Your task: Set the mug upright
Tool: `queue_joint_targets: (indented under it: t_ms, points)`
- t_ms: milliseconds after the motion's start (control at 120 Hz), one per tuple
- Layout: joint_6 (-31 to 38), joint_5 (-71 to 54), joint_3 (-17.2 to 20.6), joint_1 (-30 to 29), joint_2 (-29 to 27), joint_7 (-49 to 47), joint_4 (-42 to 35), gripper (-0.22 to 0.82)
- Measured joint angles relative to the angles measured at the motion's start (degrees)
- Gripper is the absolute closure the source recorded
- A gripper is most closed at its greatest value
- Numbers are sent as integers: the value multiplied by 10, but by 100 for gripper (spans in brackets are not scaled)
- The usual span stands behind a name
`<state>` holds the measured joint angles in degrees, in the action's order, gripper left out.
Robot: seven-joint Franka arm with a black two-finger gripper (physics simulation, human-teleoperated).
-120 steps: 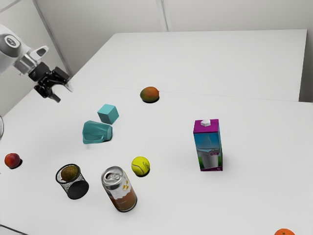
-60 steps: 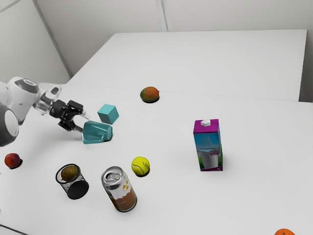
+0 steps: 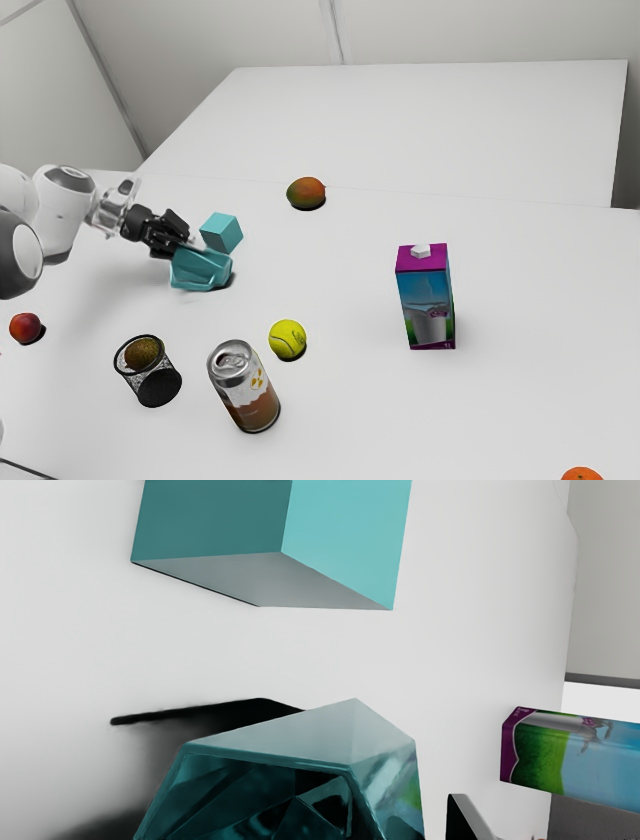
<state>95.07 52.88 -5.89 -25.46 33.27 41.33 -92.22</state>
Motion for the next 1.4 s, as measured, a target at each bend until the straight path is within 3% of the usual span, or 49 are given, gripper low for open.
queue_joint_targets:
  t_ms: [158, 400, 525, 692, 908, 1083, 1400]
  points:
    - [1, -2, 0, 4, -11, 10, -4, 71]
    - [7, -23, -1, 23, -74, 13, -30, 76]
    - [36, -158, 2, 93, -127, -22, -33, 77]
    - [82, -374, 40, 147, -177, -89, -35, 77]
    - [166, -538, 89, 175, -242, -192, -144, 78]
    - [251, -572, 95, 174, -259, -261, -223, 78]
    - [335, -584, 101, 176, -241, -350, -277, 78]
